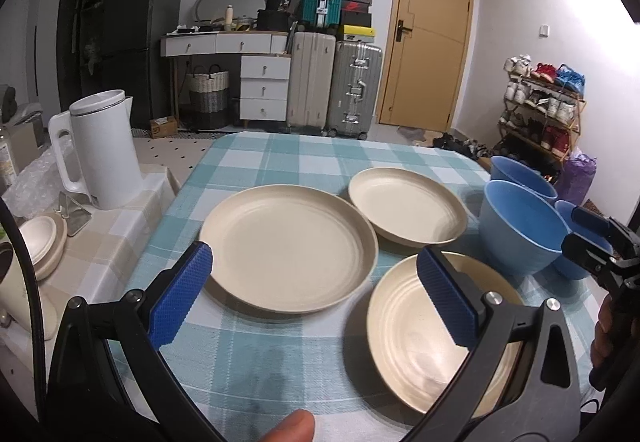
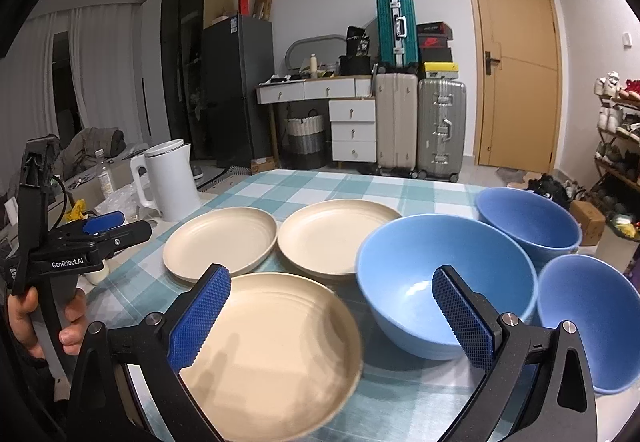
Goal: Organize plates and bowls
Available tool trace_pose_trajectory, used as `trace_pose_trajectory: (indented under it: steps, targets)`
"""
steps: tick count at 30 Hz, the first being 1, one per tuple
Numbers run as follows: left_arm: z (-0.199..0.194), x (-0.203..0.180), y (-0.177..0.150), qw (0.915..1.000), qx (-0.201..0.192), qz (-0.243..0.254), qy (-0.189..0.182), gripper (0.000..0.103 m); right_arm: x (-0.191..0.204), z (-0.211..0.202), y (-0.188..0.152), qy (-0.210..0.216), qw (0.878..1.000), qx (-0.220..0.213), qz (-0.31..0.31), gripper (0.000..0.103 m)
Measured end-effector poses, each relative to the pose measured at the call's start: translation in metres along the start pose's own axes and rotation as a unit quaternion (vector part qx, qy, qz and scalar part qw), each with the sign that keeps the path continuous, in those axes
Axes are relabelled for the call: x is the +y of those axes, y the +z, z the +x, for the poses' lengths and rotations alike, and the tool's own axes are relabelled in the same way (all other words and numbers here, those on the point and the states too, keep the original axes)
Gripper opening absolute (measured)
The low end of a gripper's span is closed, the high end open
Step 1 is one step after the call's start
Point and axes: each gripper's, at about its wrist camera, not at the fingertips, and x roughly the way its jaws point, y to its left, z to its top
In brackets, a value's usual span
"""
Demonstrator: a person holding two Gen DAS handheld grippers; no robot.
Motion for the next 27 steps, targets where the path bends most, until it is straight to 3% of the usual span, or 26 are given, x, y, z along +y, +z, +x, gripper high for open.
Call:
trace_pose_trajectory:
  steps: [15,22,27]
  targets:
    - [0.031,0.016,0.011,0.9981,0.040,0.006,0.046,0.102,0.035,0.054,0.034,0.014,0.999,0.033,-0.026,0.103]
    - [0.043,0.029,0.018,0.9982,0.052,-0.020,0.021,0.102,0.045,0.074,0.047,0.014,0.998,0.047,-0.032,0.103]
    - [0.051,0.043,0.022,0.9971,0.058,-0.030,0.038,0.102,0.056,0.090,0.053,0.016,0.997,0.058,-0.039,0.103]
